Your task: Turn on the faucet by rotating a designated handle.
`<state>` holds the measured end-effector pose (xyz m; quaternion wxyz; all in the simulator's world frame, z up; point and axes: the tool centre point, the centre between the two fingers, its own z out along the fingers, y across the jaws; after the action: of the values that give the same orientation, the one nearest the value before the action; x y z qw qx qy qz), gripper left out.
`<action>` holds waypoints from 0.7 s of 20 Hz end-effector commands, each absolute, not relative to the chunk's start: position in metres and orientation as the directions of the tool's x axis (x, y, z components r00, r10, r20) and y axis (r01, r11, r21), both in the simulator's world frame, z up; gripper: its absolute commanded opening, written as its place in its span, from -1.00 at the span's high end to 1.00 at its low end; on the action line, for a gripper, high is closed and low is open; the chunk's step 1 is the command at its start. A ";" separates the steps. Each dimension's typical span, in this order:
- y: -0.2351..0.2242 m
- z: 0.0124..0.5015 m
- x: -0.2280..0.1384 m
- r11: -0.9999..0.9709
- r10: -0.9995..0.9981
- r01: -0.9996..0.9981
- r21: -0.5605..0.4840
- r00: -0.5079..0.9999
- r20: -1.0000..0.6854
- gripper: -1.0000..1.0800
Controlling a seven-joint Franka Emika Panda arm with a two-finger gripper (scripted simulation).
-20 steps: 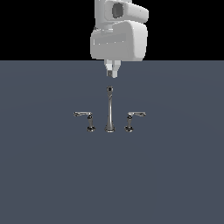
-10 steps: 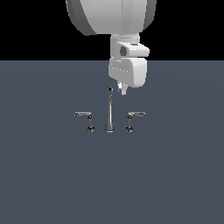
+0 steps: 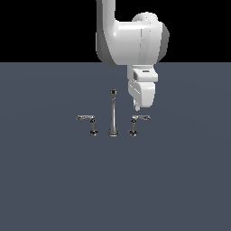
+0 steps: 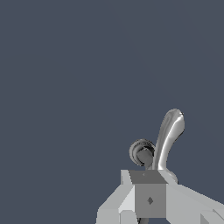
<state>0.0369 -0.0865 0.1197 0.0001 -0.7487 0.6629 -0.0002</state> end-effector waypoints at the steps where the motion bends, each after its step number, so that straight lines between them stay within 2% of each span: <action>1: -0.097 0.108 0.043 -0.071 -0.997 -0.997 -0.001 0.071 0.002 1.00; 7: -0.114 0.090 0.051 0.004 -1.000 -1.000 0.000 -0.004 0.002 1.00; 14: -0.118 0.086 0.052 0.023 -1.000 -1.000 0.000 -0.023 0.001 1.00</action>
<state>0.0519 -0.1178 0.0856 -0.0007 -0.6993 0.7148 -0.0001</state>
